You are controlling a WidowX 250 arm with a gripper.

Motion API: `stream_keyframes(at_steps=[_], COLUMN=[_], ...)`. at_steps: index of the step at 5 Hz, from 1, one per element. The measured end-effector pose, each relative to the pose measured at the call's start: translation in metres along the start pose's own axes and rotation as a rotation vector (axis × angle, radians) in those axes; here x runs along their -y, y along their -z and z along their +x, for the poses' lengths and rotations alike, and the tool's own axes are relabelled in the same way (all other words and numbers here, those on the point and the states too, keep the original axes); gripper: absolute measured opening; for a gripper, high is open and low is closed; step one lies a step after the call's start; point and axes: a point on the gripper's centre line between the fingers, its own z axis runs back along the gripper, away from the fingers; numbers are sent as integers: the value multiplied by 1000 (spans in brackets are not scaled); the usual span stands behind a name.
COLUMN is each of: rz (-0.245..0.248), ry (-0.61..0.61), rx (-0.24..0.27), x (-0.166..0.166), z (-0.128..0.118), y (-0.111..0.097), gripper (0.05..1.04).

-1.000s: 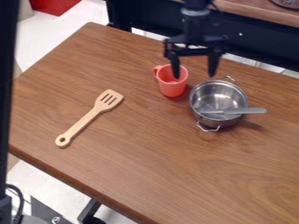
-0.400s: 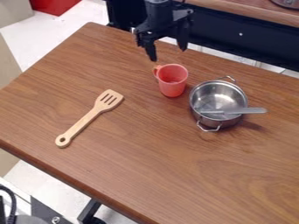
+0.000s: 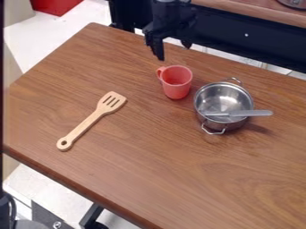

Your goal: Put the pink cup into the bowl

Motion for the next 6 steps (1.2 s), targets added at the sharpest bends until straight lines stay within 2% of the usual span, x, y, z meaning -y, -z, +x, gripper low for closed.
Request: stream_keyframes(at_steps=[1, 3, 4, 6], rz=[57, 67, 48, 65], ry=[19, -42, -86, -118], rx=[-86, -53, -19, 15], x=[-11, -26, -26, -16], z=[3, 8, 4, -1], y=[11, 25, 35, 31], gripper=[995, 995, 995, 995])
